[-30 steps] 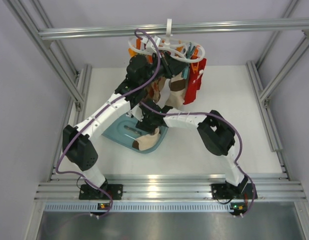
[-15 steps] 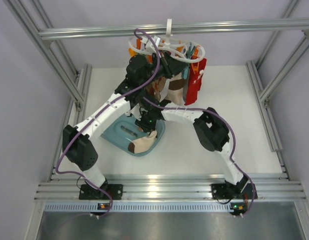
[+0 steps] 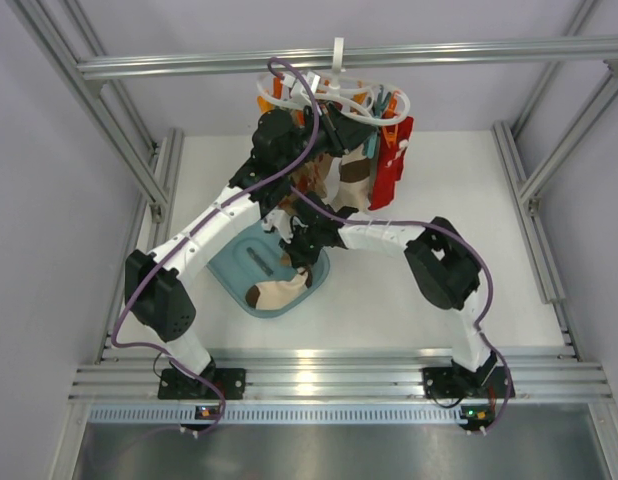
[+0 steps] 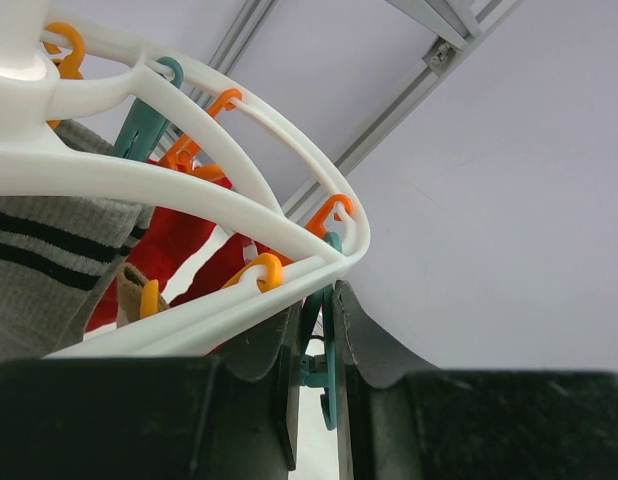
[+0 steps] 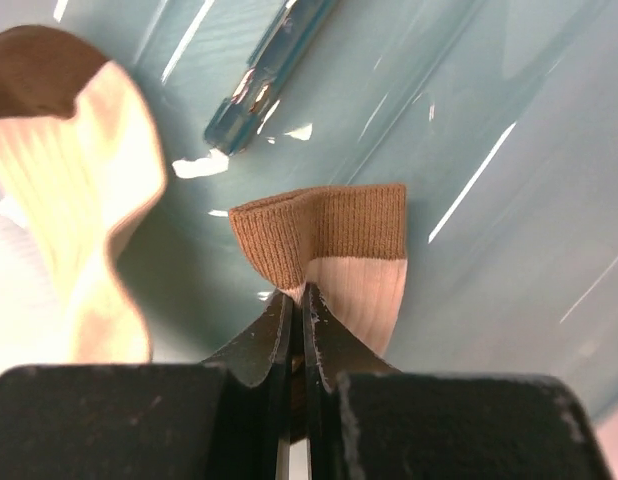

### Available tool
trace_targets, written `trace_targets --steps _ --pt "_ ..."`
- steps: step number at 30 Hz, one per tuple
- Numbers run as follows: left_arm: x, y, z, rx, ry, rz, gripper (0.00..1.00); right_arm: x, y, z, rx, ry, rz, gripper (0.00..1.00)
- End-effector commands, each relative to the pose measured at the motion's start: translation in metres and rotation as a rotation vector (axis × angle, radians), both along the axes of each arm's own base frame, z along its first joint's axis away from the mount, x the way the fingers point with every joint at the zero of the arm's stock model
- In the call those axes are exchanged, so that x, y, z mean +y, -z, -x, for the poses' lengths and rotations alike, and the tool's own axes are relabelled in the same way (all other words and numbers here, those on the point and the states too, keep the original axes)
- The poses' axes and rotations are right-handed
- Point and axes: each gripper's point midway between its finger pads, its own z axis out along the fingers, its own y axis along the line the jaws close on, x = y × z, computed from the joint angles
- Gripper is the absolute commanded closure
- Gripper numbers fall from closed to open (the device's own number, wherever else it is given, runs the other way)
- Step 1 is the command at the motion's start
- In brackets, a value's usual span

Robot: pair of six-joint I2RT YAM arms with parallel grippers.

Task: Clip the socks to the hanger
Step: Pick up the sock from the bin.

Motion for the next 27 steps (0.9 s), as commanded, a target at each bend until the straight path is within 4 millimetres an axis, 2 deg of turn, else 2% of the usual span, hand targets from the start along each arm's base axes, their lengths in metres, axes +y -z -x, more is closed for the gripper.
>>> trace_targets --steps 1,2,4,5,6,8,10,11,12,13,16,17,18,19,21,22,25,26,27 --pt "0.015 0.024 -0.023 0.066 -0.076 -0.032 1.00 0.020 -0.082 -0.015 -0.108 0.053 -0.241 1.00" --pt "0.016 0.022 -0.024 0.063 -0.079 -0.030 1.00 0.023 -0.102 -0.018 -0.145 0.059 -0.297 1.00" --pt "0.016 0.021 -0.023 0.063 -0.077 -0.030 1.00 0.019 -0.104 -0.016 -0.140 0.084 -0.320 1.00" --pt "0.016 0.021 -0.023 0.063 -0.077 -0.030 1.00 0.020 -0.117 -0.016 -0.162 0.086 -0.351 1.00" --pt "0.017 0.021 -0.023 0.063 -0.079 -0.030 1.00 0.017 -0.113 -0.014 -0.157 0.097 -0.351 1.00" --pt "0.017 0.020 -0.023 0.062 -0.079 -0.031 1.00 0.017 -0.131 -0.014 -0.178 0.113 -0.405 1.00" --pt "0.017 0.019 -0.023 0.057 -0.078 -0.033 1.00 0.011 -0.130 -0.011 -0.170 0.134 -0.409 1.00" --pt "0.018 0.019 -0.024 0.056 -0.081 -0.032 1.00 0.014 -0.149 -0.013 -0.208 0.136 -0.461 1.00" --pt "0.018 0.019 -0.023 0.056 -0.079 -0.032 1.00 0.010 -0.145 -0.011 -0.201 0.151 -0.462 1.00" --pt "0.019 0.020 -0.024 0.057 -0.081 -0.031 1.00 0.007 -0.159 -0.012 -0.230 0.165 -0.489 1.00" --pt "0.018 0.020 -0.024 0.063 -0.078 -0.027 1.00 -0.003 -0.166 -0.009 -0.229 0.197 -0.509 1.00" --pt "0.018 0.020 -0.025 0.064 -0.080 -0.024 1.00 -0.007 -0.180 -0.009 -0.251 0.202 -0.540 1.00" --pt "0.019 0.019 -0.024 0.062 -0.080 -0.022 1.00 -0.011 -0.177 -0.005 -0.247 0.206 -0.540 1.00" --pt "0.019 0.018 -0.023 0.058 -0.080 -0.019 1.00 -0.014 -0.188 -0.003 -0.265 0.208 -0.567 1.00" --pt "0.019 0.018 -0.023 0.055 -0.076 -0.018 1.00 -0.020 -0.188 0.002 -0.266 0.214 -0.576 1.00" --pt "0.020 0.017 -0.023 0.055 -0.078 -0.018 1.00 -0.023 -0.200 0.002 -0.292 0.221 -0.608 1.00" --pt "0.021 0.017 -0.024 0.052 -0.078 -0.016 1.00 -0.031 -0.205 0.004 -0.291 0.241 -0.637 1.00" --pt "0.021 0.019 -0.024 0.056 -0.080 -0.019 1.00 -0.034 -0.217 0.004 -0.310 0.246 -0.673 1.00" --pt "0.021 0.019 -0.025 0.059 -0.081 -0.017 1.00 -0.036 -0.217 0.005 -0.301 0.260 -0.683 1.00"
